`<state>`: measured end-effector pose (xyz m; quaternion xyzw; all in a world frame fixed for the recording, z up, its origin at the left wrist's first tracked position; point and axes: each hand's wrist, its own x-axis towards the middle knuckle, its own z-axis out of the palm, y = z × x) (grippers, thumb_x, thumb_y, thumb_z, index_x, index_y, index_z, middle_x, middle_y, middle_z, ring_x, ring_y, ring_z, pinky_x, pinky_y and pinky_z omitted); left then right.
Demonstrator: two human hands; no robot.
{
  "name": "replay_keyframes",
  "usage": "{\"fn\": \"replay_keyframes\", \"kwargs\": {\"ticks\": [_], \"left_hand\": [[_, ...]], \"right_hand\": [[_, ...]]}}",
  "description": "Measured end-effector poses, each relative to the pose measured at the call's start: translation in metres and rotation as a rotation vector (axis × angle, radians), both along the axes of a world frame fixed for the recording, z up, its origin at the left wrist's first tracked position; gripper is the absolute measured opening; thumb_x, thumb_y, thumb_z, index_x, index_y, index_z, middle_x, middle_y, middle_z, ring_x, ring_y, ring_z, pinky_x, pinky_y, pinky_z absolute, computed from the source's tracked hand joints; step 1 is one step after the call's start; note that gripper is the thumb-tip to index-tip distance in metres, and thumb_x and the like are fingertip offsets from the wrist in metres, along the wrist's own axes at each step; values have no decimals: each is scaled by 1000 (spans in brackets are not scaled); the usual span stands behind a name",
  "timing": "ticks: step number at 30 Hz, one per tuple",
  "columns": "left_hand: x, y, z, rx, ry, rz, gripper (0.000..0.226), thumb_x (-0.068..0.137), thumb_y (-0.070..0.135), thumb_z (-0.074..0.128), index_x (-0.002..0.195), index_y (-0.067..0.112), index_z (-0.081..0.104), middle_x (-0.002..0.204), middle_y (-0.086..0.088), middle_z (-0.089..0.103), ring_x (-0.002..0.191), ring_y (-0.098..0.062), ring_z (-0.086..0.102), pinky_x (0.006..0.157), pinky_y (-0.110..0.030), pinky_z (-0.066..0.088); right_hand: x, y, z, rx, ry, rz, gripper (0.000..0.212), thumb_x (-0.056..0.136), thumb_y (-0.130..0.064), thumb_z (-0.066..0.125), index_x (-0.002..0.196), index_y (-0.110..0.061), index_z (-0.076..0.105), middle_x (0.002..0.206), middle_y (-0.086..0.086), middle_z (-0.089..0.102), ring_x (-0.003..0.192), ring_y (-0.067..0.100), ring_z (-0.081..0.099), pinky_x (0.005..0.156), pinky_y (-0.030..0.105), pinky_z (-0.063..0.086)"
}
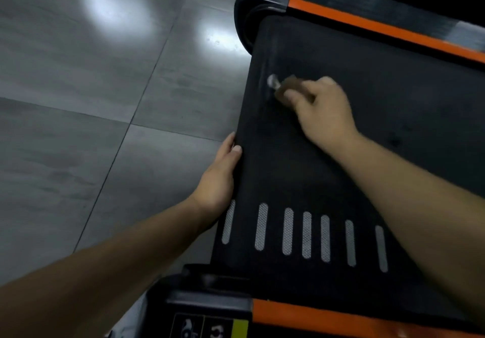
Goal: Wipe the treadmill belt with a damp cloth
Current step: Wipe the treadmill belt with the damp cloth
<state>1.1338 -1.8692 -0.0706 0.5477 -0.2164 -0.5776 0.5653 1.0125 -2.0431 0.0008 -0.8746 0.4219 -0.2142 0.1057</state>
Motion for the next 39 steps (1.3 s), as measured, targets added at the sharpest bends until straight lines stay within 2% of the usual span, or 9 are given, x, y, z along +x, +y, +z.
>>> {"fn": "replay_keyframes", "kwargs": {"ticks": [3,9,13,20,25,28,32,36,39], "left_hand": [[-1,4,1,-14,-25,-41,70,94,49,52,159,35,29,151,6,52,132,-12,56,116,-39,42],[-2,5,0,1,-64,-37,73,94,48,56,160,35,27,152,4,52,131,-13,58,114,-36,44],[-5,7,3,10,-98,-37,54,108,34,45,159,26,29,150,0,53,131,-14,58,113,-36,45],[-8,5,12,41,-94,2,25,111,27,37,129,34,52,127,7,65,111,-2,65,99,-20,51],[-1,-11,20,95,-237,5,59,96,50,54,148,24,45,134,-2,65,122,-19,64,105,-39,51],[8,-42,33,104,-348,20,43,105,43,50,144,24,50,129,-1,66,118,-18,63,101,-36,52],[24,-91,46,30,-434,-8,41,108,36,45,147,24,50,138,0,61,125,-14,58,112,-33,43],[26,-128,50,7,-624,-78,53,105,44,43,154,25,43,151,3,50,137,-15,47,120,-37,34],[22,-142,49,24,-771,-150,62,105,45,42,161,25,29,169,-1,21,154,-19,21,124,-27,7]], "right_hand": [[-1,19,-7,8,5,-34,32,95,-47,56,110,-23,72,92,-1,48,92,23,53,83,42,48],[-26,42,0,-35,72,227,33,92,-52,54,108,-30,73,86,1,50,86,25,53,77,39,44],[-25,14,-4,4,16,-67,34,93,-51,56,108,-24,71,92,0,47,92,26,54,75,34,42],[-60,90,-4,8,58,310,36,91,-53,54,100,-25,76,84,-2,50,81,21,50,73,38,41],[-48,26,-3,-18,44,-52,33,94,-49,56,108,-23,73,89,0,47,91,27,53,78,39,45],[-58,56,-4,-11,11,177,32,91,-50,56,103,-27,75,85,-5,47,83,21,50,73,39,43],[-60,18,-4,-37,70,289,41,90,-55,49,104,-27,76,85,-3,52,81,20,50,73,38,44],[-32,-84,-1,-43,31,-125,34,92,-52,56,108,-26,73,92,3,52,90,29,57,79,40,48],[-23,-80,-5,30,5,-128,27,93,-45,62,101,-23,73,93,1,51,86,20,54,77,34,44]]}}
